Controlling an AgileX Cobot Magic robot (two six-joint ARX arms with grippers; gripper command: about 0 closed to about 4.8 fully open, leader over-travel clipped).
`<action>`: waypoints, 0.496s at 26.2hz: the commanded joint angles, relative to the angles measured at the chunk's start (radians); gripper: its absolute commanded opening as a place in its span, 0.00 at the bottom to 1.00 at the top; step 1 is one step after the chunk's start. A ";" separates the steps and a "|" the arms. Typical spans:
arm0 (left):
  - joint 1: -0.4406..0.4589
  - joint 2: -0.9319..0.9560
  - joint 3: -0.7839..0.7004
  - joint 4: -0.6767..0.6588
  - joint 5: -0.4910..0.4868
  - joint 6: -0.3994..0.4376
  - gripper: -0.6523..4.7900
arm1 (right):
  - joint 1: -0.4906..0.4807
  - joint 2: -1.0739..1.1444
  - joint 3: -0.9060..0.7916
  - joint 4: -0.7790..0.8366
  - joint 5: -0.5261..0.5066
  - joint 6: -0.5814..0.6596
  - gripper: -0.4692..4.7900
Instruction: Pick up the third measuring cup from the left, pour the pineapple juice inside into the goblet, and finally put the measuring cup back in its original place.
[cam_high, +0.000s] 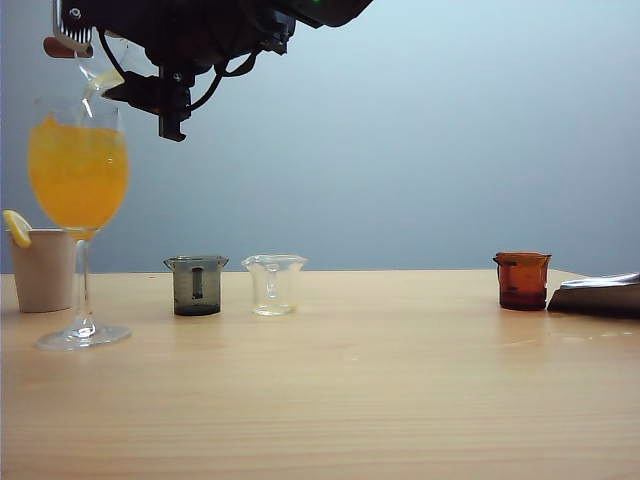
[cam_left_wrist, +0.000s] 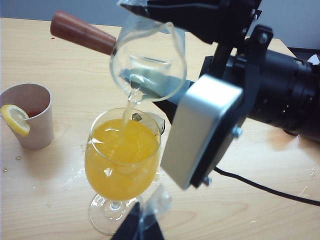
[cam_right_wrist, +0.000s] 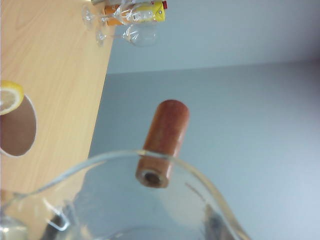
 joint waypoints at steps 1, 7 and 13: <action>0.000 -0.001 0.005 0.005 0.004 0.001 0.11 | 0.012 -0.005 0.007 0.030 -0.006 -0.053 0.09; 0.000 -0.002 0.005 -0.002 0.005 0.001 0.11 | 0.021 0.001 0.007 0.029 -0.019 -0.172 0.09; 0.000 -0.001 0.005 -0.002 0.020 0.002 0.11 | 0.038 0.001 0.007 0.032 -0.017 -0.227 0.09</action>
